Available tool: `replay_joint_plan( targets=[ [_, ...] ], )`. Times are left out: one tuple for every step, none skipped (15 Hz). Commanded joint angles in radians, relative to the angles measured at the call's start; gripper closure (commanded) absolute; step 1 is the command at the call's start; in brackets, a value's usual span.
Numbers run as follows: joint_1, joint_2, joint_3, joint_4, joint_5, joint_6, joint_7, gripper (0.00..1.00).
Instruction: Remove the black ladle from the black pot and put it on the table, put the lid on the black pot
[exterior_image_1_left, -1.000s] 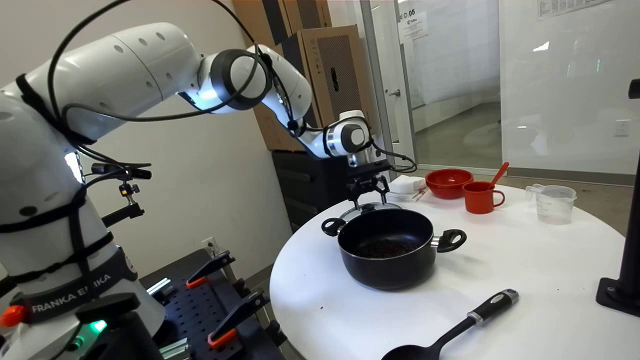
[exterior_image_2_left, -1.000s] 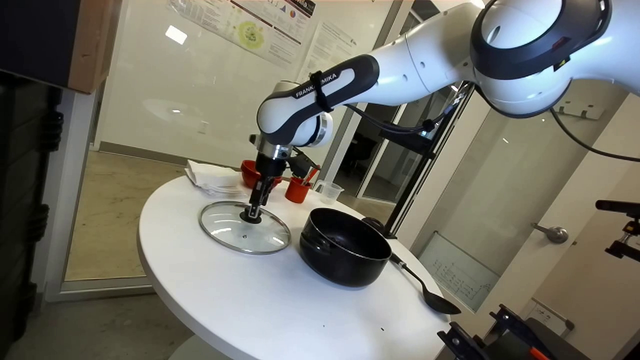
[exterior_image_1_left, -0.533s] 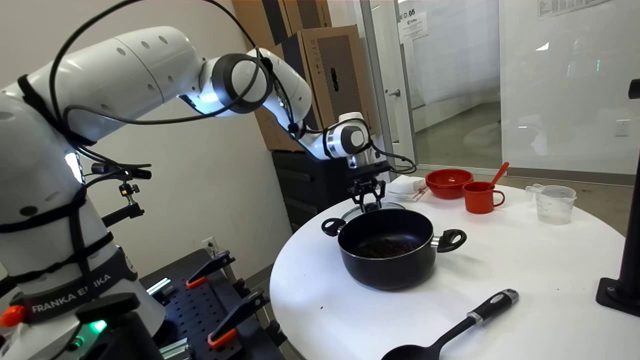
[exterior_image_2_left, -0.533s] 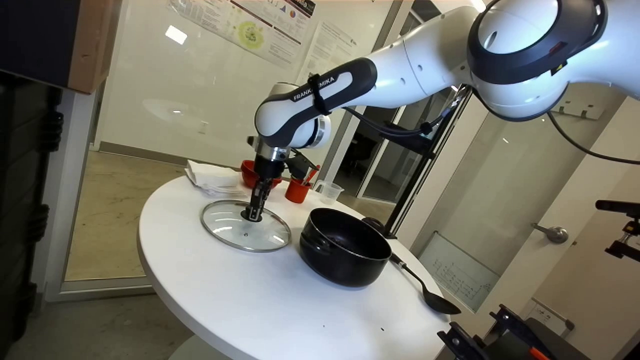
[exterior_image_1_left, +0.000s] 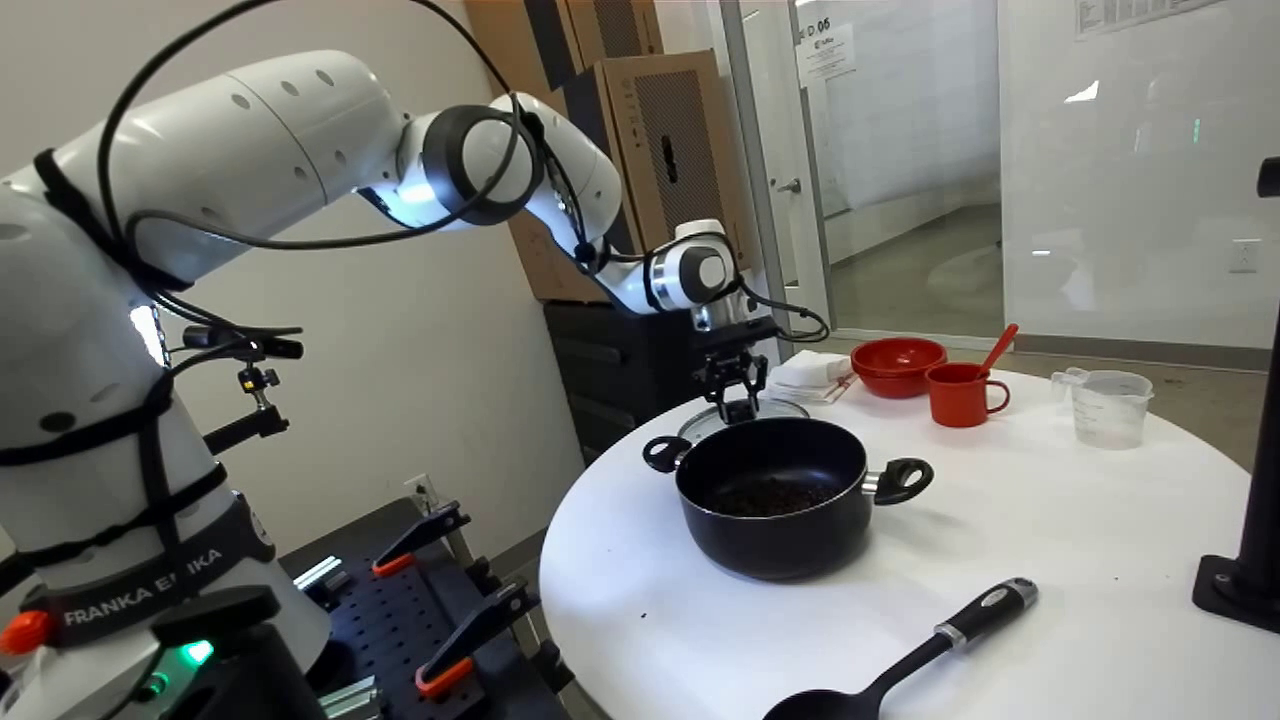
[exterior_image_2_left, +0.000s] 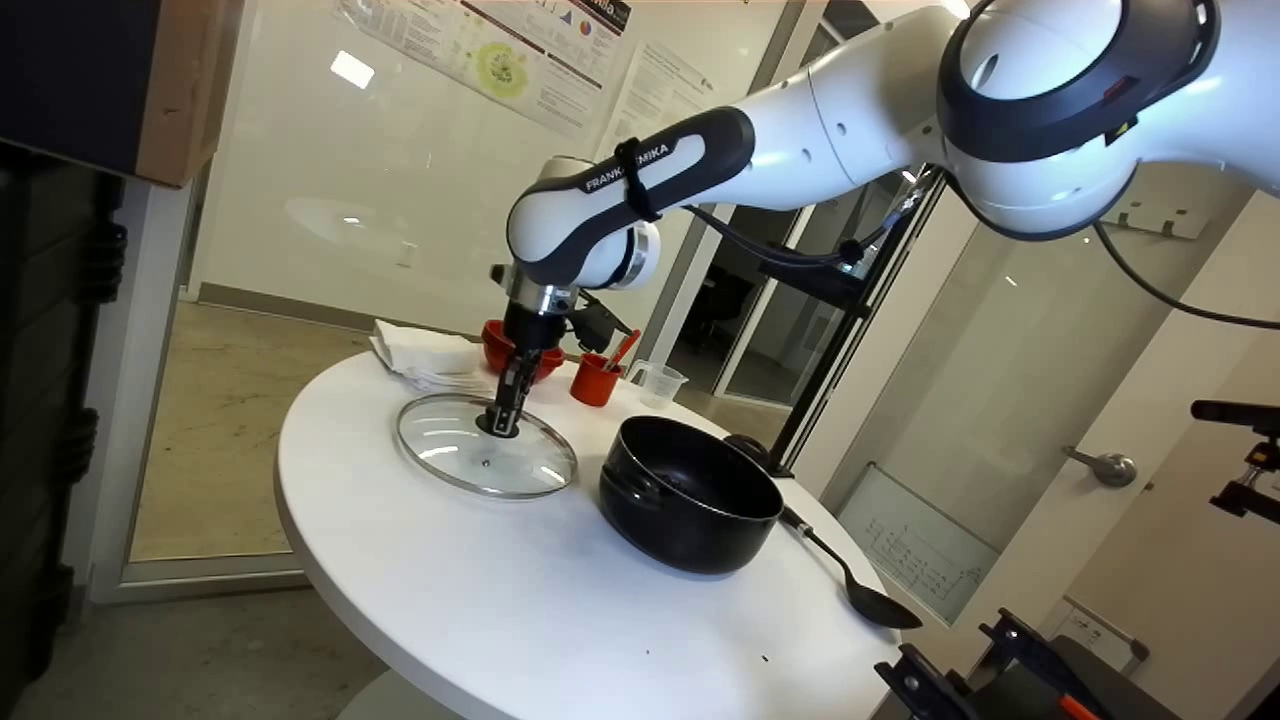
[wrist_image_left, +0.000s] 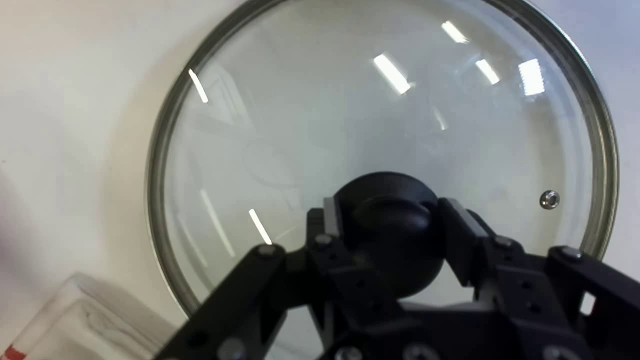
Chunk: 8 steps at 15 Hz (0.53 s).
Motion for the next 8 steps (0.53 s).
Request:
replay_joint_plan(
  targets=[
    [-0.012,-0.087,0.041,-0.014,0.028,-0.056,-0.022,0.75],
    [-0.014,-0.112,0.050,-0.015,0.032,-0.067,-0.019,0.75],
    [-0.016,-0.131,0.060,-0.011,0.037,-0.085,-0.019,0.75],
    [-0.018,-0.150,0.070,0.002,0.040,-0.116,-0.017,0.75],
    [-0.016,-0.172,0.072,0.003,0.039,-0.132,-0.016,0.75],
    [-0.020,-0.207,0.077,-0.011,0.038,-0.152,-0.019,0.75],
    [-0.025,-0.235,0.084,-0.017,0.039,-0.179,-0.027,0.75],
    [-0.030,-0.266,0.089,-0.028,0.039,-0.199,-0.032,0.75]
  ],
)
